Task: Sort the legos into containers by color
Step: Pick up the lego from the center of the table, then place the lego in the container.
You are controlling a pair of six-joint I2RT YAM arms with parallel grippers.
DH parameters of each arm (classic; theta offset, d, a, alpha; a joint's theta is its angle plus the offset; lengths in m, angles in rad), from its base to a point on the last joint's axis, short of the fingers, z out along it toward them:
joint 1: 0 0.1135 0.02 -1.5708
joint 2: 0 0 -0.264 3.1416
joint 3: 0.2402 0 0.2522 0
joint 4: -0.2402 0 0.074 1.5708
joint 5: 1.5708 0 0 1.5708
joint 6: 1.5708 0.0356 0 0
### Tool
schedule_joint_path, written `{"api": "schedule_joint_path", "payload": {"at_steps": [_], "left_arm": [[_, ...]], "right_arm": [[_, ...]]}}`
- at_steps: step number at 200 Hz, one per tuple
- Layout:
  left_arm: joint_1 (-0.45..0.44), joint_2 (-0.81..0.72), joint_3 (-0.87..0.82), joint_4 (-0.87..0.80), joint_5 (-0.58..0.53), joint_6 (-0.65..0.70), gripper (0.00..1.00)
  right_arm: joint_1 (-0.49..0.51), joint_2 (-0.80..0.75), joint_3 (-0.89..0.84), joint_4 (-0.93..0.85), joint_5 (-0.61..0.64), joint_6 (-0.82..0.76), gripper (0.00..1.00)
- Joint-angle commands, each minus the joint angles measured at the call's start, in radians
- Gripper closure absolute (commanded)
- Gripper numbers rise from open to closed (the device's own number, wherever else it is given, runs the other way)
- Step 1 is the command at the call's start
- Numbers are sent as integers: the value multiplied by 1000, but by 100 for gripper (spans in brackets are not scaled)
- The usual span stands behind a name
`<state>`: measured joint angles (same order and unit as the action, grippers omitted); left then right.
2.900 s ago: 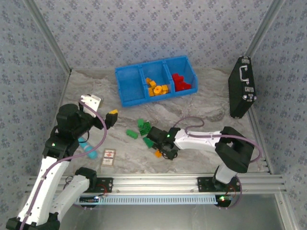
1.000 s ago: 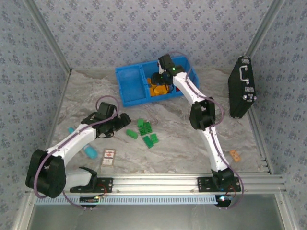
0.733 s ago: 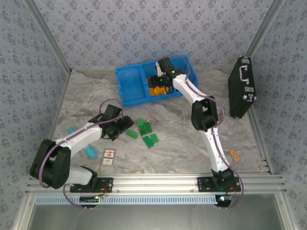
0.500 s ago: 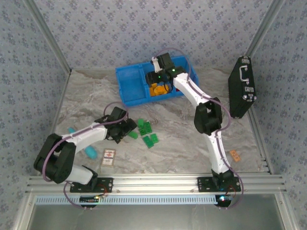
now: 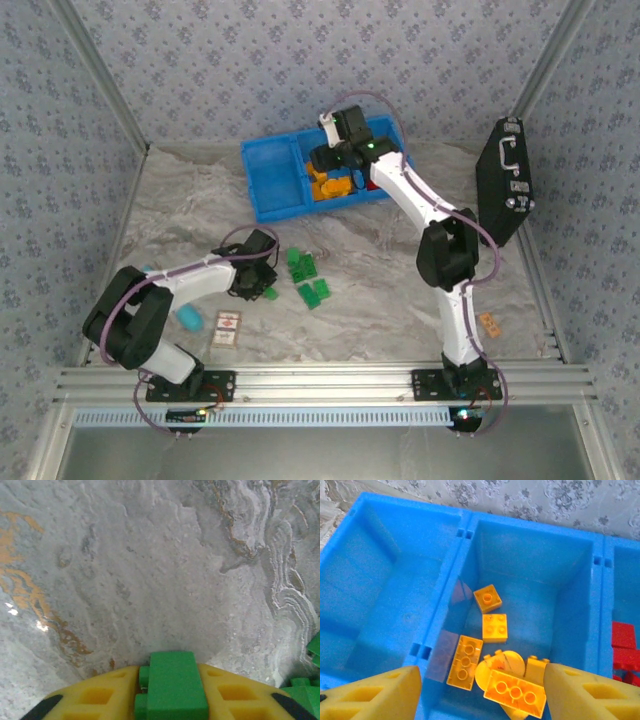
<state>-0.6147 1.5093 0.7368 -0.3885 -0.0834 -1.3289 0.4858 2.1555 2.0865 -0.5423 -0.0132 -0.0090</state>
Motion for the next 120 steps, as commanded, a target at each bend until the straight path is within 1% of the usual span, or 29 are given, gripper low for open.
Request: {"api": "schedule_joint_path", "payload": {"at_steps": [1,14,33,59,88,120], "left_arm": [[-34,77,-4,153,94,-46,74],[-33,61,8,131,82,-32,76],[-26,33,53,82,43,16,79],[20,13,136,54,56,90,81],[90,24,249,51,92,172,82],[156,85,430,34,94,286,82]], "right_arm": [[-16,-100,-58,-4,6,-27,32],[-16,-141,-107,10,21,-18,32],[-16,-219,-187,15,12,39,32],[6,-377,-449,105,-10,120,30],[49,-480,-674,109,-13,182,32],[98,-578,-884,163,-110,322,33]]}}
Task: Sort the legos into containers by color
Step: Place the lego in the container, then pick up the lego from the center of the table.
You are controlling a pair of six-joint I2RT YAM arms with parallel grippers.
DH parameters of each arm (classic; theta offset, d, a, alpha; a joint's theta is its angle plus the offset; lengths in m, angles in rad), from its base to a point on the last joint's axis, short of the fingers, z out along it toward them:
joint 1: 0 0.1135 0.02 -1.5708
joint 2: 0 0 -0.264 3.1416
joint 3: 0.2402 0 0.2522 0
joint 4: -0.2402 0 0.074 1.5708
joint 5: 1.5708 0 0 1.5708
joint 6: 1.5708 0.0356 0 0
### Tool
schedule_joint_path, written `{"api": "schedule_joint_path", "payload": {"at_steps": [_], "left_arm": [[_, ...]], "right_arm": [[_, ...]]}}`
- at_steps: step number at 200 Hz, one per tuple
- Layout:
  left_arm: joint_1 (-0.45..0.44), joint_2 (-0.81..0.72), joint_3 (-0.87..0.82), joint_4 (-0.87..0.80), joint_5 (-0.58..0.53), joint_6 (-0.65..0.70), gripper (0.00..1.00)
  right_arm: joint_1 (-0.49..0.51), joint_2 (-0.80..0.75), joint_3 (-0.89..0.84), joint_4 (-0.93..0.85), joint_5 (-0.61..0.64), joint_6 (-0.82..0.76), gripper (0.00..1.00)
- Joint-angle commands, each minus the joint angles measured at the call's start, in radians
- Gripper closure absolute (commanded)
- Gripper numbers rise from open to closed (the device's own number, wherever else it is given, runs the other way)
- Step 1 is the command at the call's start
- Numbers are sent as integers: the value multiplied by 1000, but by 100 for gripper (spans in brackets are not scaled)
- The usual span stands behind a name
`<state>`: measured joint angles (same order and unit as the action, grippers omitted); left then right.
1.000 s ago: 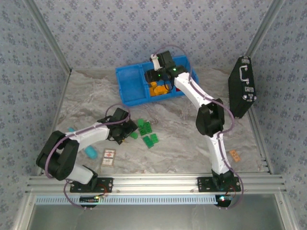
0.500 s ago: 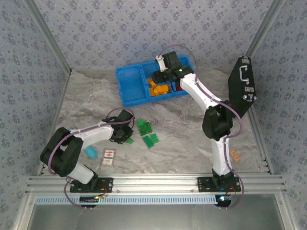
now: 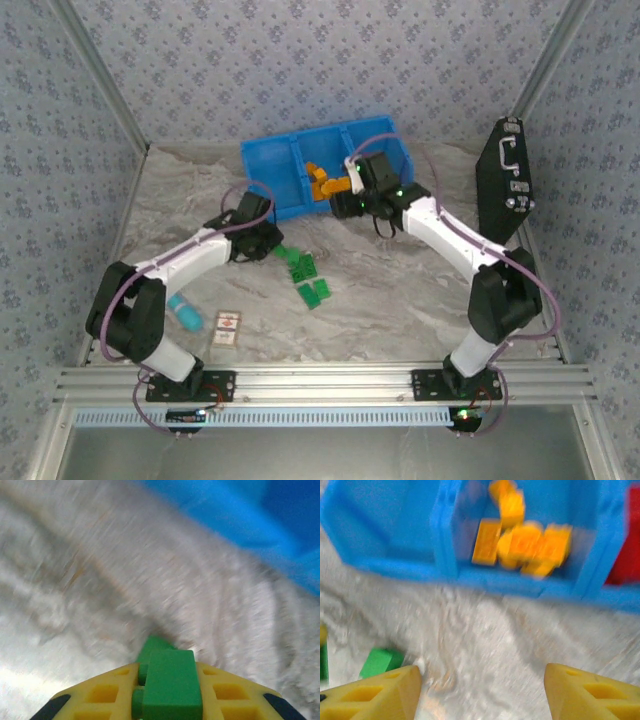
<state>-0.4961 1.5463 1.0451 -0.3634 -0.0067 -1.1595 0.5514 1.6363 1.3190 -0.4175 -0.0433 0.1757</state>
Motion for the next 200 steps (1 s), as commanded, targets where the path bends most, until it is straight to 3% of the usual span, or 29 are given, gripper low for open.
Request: {"api": "schedule_joint_path", "payload": {"at_steps": [1,37,77,94,130,149,200], "left_arm": [[39,51,127,9,17,120,82],[92,194,299,76,-2,159,83],[123,417,507,88,19,167,81],[131,493,595,60,29,165,69],[134,596,742,-4,42,190,56],[134,612,774,-20,38,200,44],[133,585,808,-18,68,236,38]], "right_arm": [[34,-62,-134,41,-83,143,33],[105,-138,-323,155,-144,246,34],[197,-132,-369,188,-146,269,34],[222,-118,-379,194,-139,269,34],[260,-74,-398,183,-122,260,34],[274,-49,-394,172,-109,257,33],[288,48,-350,141,-67,198,34]]}}
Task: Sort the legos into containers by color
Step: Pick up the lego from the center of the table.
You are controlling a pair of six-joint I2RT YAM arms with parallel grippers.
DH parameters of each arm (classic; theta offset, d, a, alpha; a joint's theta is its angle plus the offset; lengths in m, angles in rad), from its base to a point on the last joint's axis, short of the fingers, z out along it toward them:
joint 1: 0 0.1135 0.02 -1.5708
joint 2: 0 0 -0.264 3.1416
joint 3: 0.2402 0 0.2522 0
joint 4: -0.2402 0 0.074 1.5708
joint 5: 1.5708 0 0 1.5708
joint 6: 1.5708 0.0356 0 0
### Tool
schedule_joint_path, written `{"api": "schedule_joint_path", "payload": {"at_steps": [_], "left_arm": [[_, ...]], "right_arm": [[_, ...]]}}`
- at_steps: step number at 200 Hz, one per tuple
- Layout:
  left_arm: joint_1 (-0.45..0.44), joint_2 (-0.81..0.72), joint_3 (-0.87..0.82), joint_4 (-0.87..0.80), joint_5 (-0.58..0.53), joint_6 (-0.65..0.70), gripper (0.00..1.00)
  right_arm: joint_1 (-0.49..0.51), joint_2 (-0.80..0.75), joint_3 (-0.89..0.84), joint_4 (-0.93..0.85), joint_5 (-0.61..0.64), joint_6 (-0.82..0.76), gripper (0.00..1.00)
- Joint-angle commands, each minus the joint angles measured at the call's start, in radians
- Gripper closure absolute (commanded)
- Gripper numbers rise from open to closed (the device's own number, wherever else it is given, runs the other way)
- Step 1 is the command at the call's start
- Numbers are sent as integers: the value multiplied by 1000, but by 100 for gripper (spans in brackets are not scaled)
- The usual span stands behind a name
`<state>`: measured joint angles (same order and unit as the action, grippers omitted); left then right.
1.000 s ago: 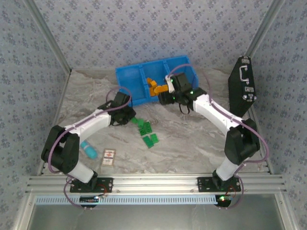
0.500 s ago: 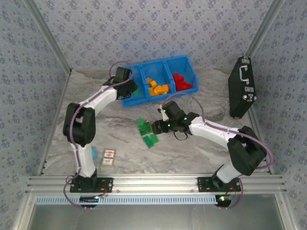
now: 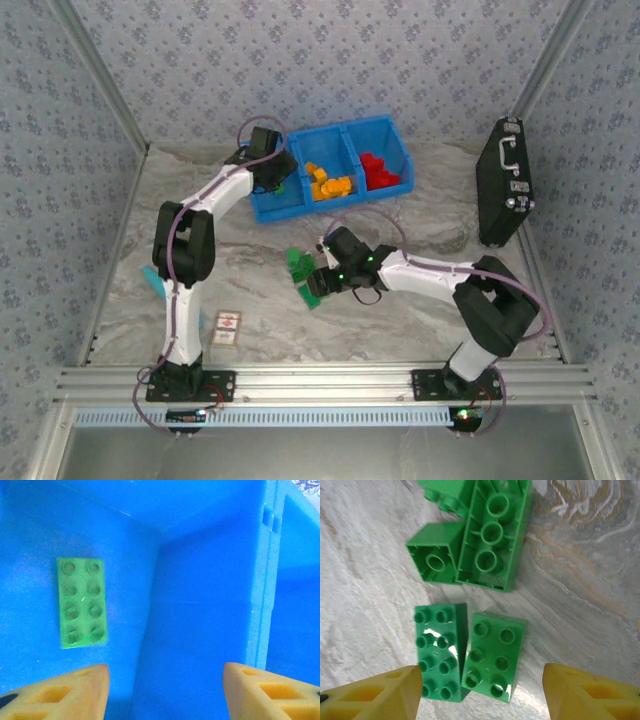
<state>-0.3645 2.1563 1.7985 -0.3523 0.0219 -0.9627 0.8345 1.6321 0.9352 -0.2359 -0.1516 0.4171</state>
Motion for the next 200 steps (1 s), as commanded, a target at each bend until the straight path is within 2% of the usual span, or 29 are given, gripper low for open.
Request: {"api": "schedule_joint_path", "payload": {"at_steps": [1,49,71,119,158,200], "left_arm": [[1,-26,58,-30,41,41,38],[-41,-147,51,-67,39,144,35],[-55,-236,-2,-65,27,172,34],[-60,-454,-185,-78,-21,235,32],[-68,-641,-326,-172,-85,341,31],[-45,-867,-513,-268,-175,473,25]], "right_arm": [[5,54,36,-43,42,-45,35],[12,128,80,-63,47,-53,36],[24,158,91,-79,65,-44,42],[31,196,101,-120,88,-31,54],[31,214,99,-145,96,-31,64],[26,194,104,-162,90,-18,66]]}}
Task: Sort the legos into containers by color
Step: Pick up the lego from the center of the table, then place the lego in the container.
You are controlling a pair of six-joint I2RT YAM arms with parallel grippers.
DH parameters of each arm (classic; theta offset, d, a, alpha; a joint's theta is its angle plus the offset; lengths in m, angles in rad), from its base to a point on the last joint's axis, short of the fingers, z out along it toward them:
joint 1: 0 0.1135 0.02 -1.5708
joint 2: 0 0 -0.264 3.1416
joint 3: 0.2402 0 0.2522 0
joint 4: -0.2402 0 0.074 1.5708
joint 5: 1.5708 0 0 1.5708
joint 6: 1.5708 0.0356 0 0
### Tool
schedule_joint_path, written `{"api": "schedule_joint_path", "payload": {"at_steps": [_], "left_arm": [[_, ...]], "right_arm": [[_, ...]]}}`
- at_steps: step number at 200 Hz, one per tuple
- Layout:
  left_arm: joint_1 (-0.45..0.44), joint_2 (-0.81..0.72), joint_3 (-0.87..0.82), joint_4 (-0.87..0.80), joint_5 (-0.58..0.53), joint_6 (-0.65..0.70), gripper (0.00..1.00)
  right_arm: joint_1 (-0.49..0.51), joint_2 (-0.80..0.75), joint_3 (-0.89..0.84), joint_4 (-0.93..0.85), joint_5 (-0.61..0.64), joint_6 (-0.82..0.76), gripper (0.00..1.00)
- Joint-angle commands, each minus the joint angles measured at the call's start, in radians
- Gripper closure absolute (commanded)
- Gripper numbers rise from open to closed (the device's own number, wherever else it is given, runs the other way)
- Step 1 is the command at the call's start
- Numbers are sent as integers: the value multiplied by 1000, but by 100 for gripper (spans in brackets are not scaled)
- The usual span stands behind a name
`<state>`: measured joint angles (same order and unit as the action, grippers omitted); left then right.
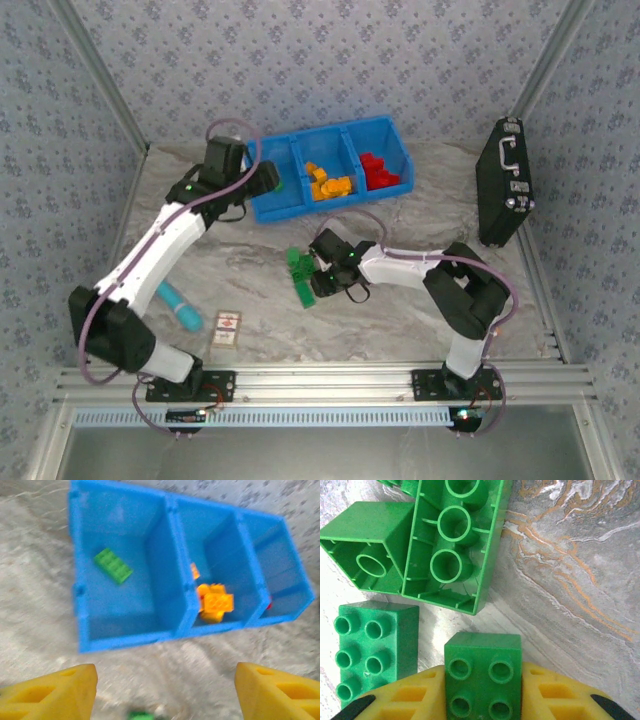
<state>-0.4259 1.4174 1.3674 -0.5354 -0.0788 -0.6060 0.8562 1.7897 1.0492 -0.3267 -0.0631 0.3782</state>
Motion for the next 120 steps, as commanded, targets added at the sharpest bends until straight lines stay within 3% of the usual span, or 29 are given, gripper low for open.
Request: {"api": "schedule_joint_path", "payload": {"at_steps": [1,52,120], "left_arm": [[18,-134,-88,-85,-77,117,25],[76,-420,-336,-79,-129,276,17],[102,-640,-564,-17,-178,454,7]], "right_arm": [[4,35,-8,-72,1,21,66],[-8,-46,134,-220,50,-47,68],[-55,62,625,-415,175,-200,68]]}}
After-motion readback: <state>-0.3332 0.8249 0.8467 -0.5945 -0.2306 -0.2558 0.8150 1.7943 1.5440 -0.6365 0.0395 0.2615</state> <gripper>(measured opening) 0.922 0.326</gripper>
